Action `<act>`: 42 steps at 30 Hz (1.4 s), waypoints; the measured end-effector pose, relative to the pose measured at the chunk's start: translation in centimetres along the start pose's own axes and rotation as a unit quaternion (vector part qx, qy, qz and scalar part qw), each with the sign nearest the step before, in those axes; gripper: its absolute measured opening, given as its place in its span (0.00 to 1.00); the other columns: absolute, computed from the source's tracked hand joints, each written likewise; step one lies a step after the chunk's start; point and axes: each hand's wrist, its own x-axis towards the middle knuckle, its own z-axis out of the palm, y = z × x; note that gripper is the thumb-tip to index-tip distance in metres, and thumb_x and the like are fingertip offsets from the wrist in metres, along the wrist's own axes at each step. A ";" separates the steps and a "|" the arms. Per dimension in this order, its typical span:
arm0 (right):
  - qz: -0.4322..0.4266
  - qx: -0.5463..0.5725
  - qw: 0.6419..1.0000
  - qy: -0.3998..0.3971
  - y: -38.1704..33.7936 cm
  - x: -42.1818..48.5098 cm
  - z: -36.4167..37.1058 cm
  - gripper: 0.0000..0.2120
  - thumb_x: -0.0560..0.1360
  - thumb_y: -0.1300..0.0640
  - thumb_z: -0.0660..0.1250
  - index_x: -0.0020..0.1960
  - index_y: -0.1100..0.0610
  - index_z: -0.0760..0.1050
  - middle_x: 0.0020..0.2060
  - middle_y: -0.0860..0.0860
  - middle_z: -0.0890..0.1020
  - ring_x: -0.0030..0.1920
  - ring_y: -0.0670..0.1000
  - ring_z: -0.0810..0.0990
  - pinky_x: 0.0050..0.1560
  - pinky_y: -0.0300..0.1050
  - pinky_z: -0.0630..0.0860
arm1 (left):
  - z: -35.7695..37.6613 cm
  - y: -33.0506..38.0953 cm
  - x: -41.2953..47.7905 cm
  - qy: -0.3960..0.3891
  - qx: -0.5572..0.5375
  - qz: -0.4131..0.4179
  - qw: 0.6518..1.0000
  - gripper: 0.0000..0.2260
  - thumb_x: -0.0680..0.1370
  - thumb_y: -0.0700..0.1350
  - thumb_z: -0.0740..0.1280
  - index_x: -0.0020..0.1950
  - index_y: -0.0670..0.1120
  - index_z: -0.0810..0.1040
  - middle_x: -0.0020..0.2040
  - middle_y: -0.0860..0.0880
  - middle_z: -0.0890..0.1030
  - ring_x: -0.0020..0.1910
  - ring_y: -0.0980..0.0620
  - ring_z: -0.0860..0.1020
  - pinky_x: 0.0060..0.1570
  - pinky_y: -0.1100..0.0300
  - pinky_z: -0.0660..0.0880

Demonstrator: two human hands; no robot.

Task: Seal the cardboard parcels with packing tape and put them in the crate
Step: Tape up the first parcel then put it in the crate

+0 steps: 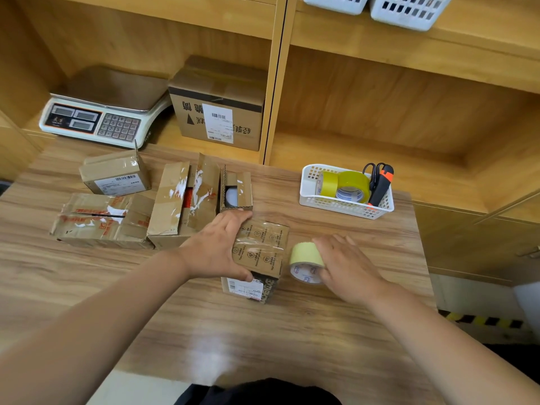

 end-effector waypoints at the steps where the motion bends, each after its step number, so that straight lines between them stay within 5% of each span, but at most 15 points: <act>1: 0.005 0.001 1.000 -0.001 -0.3 0.0 0.2 0.19 0.76 0.55 0.60 0.65 0.55 0.63 0.62 0.50 0.71 0.63 0.51 0.65 0.64 0.44 0.55 | 0.0 0.1 0.0 -0.001 0.009 0.005 1.000 0.56 0.61 0.66 0.75 0.77 0.51 0.45 0.75 0.53 0.53 0.75 0.56 0.49 0.73 0.58 0.52; 12: -0.008 -0.044 0.998 0.046 -1.2 0.6 1.1 0.16 0.74 0.60 0.62 0.60 0.55 0.64 0.57 0.51 0.73 0.57 0.53 0.67 0.54 0.45 0.56 | 1.2 4.6 1.8 -0.044 0.262 0.101 0.959 0.56 0.66 0.74 0.61 0.77 0.42 0.38 0.78 0.45 0.41 0.76 0.47 0.37 0.72 0.46 0.31; 20: 0.016 -0.028 0.998 0.049 -0.8 -0.1 1.4 0.16 0.75 0.57 0.60 0.63 0.54 0.63 0.59 0.51 0.72 0.59 0.53 0.67 0.53 0.45 0.55 | 2.0 6.7 3.5 -0.090 0.238 0.086 0.963 0.57 0.66 0.67 0.68 0.77 0.43 0.35 0.78 0.44 0.41 0.76 0.46 0.38 0.74 0.45 0.37; 23: 0.028 -0.010 0.998 0.048 -1.1 -0.3 2.2 0.22 0.75 0.58 0.60 0.68 0.55 0.62 0.62 0.51 0.72 0.61 0.53 0.67 0.55 0.45 0.57 | 1.3 6.3 3.5 -0.095 0.223 0.094 0.966 0.58 0.63 0.65 0.73 0.77 0.46 0.38 0.76 0.45 0.49 0.76 0.45 0.46 0.74 0.46 0.41; 26: 0.070 0.134 0.987 0.057 -1.2 -0.4 2.6 0.24 0.74 0.54 0.64 0.69 0.53 0.64 0.60 0.50 0.72 0.61 0.52 0.67 0.56 0.44 0.59 | 0.7 6.2 3.4 -0.067 0.227 0.122 0.964 0.57 0.61 0.64 0.74 0.78 0.50 0.41 0.71 0.45 0.60 0.71 0.45 0.56 0.72 0.48 0.51; 30: 0.153 0.419 0.887 0.119 -0.5 -0.6 2.4 0.23 0.67 0.63 0.71 0.59 0.48 0.71 0.52 0.46 0.78 0.54 0.47 0.75 0.53 0.35 0.71 | 0.0 5.8 3.3 -0.032 0.166 0.128 0.977 0.55 0.62 0.65 0.72 0.77 0.52 0.42 0.71 0.46 0.61 0.70 0.46 0.58 0.72 0.51 0.54; 33: 0.174 0.510 0.830 0.145 0.0 -1.0 0.7 0.22 0.66 0.66 0.73 0.53 0.47 0.73 0.46 0.43 0.79 0.44 0.36 0.76 0.42 0.26 0.70 | -0.1 5.7 2.9 0.004 0.072 0.125 0.990 0.55 0.61 0.63 0.75 0.77 0.52 0.44 0.71 0.48 0.60 0.70 0.49 0.57 0.71 0.56 0.56; 37: 0.162 0.513 0.827 0.164 -0.2 -1.1 -0.9 0.17 0.67 0.69 0.72 0.44 0.50 0.73 0.38 0.44 0.79 0.35 0.34 0.75 0.36 0.28 0.70 | 1.1 5.6 1.9 0.022 -0.083 0.081 0.993 0.55 0.61 0.58 0.79 0.76 0.55 0.45 0.73 0.53 0.56 0.73 0.54 0.56 0.71 0.58 0.60; 42: 0.144 0.491 0.849 0.129 -1.7 -0.2 -0.6 0.16 0.67 0.68 0.72 0.42 0.49 0.71 0.37 0.45 0.77 0.34 0.34 0.73 0.35 0.30 0.68 | 2.8 4.0 0.8 0.019 -0.120 0.044 0.992 0.56 0.60 0.57 0.80 0.76 0.54 0.46 0.74 0.54 0.56 0.72 0.53 0.61 0.70 0.58 0.63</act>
